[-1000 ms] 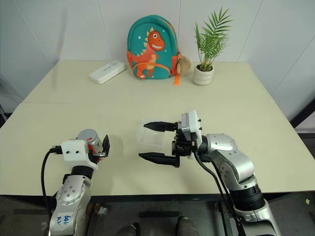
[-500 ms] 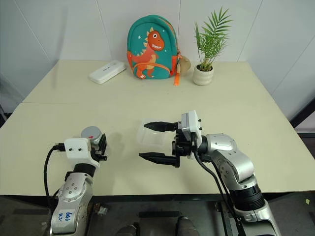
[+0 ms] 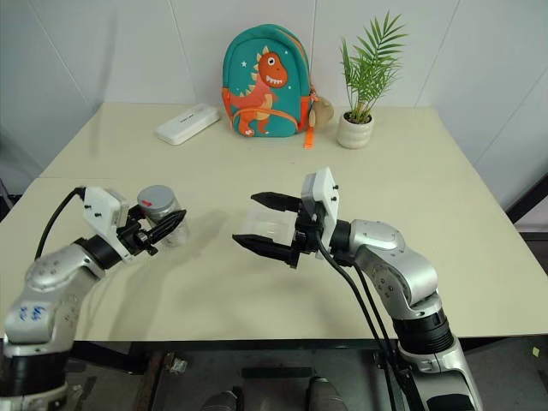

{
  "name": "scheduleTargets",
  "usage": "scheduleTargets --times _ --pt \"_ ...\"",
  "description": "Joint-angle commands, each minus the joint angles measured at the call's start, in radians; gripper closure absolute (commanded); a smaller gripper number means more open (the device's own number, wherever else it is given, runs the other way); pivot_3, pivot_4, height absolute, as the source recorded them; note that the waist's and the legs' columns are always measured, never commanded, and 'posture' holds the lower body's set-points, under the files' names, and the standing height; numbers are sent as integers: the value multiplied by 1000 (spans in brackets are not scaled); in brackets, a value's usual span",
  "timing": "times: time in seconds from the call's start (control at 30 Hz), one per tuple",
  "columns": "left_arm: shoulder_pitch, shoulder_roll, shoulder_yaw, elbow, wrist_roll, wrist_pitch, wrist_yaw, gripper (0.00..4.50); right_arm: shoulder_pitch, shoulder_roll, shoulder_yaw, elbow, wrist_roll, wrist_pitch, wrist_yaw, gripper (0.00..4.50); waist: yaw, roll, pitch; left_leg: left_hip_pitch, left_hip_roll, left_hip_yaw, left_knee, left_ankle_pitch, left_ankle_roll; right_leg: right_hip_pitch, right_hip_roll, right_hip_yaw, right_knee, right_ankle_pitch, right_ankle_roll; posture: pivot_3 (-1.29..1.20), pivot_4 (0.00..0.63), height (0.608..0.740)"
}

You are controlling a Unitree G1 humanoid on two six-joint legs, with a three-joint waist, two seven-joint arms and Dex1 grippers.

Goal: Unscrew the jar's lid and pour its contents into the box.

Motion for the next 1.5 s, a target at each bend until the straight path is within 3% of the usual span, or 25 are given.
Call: scheduleTargets --times 0.03,0.13,0.2,0.33,0.5,1.1,1.3,1.5 --pt "-106 16 -65 -2 -95 43 -139 2434 -62 25 -4 -81 25 56 -74 0 3 0 0 -1 0 -1 0 0 0 0 0 0 0 0 0 0 150 740" --pt "-169 24 -141 20 -96 64 -225 2434 -107 46 23 -77 -15 73 -123 0 1 0 0 -1 0 -1 0 -1 1 -1 0 -1 1 2 3 0 150 740" --pt "-210 14 -190 34 -86 63 -271 2434 -135 73 29 -65 -33 76 -161 0 -3 0 0 -1 0 -1 -1 -1 1 -1 0 -1 1 8 14 0 150 740" --pt "-251 -3 -234 64 -79 45 -322 2434 -156 103 29 -45 -60 83 -207 0 -4 0 0 -5 0 -1 -1 -2 1 -7 1 -1 5 7 15 0 150 740" --pt "-272 -23 -247 91 -71 31 -334 2434 -150 98 50 -30 -96 91 -213 0 -3 0 0 -14 0 -1 1 -1 2 -17 1 -1 10 7 15 0 150 740" --pt "-269 -28 -239 110 -66 22 -357 2434 -132 87 63 -39 -69 131 -157 0 -3 0 0 -13 0 -2 2 0 2 -17 1 -1 13 7 15 0 150 740" --pt "-268 -20 -231 106 -65 24 -360 2434 -117 95 59 -34 -62 121 -148 1958 -3 0 0 -13 0 -2 2 0 2 -17 1 -1 13 7 15 0 150 740" --pt "-268 -16 -225 106 -84 30 -386 2434 -127 86 47 -6 -51 114 -105 1998 -3 0 0 -13 0 -2 2 1 2 -17 1 -1 14 7 15 0 150 740"
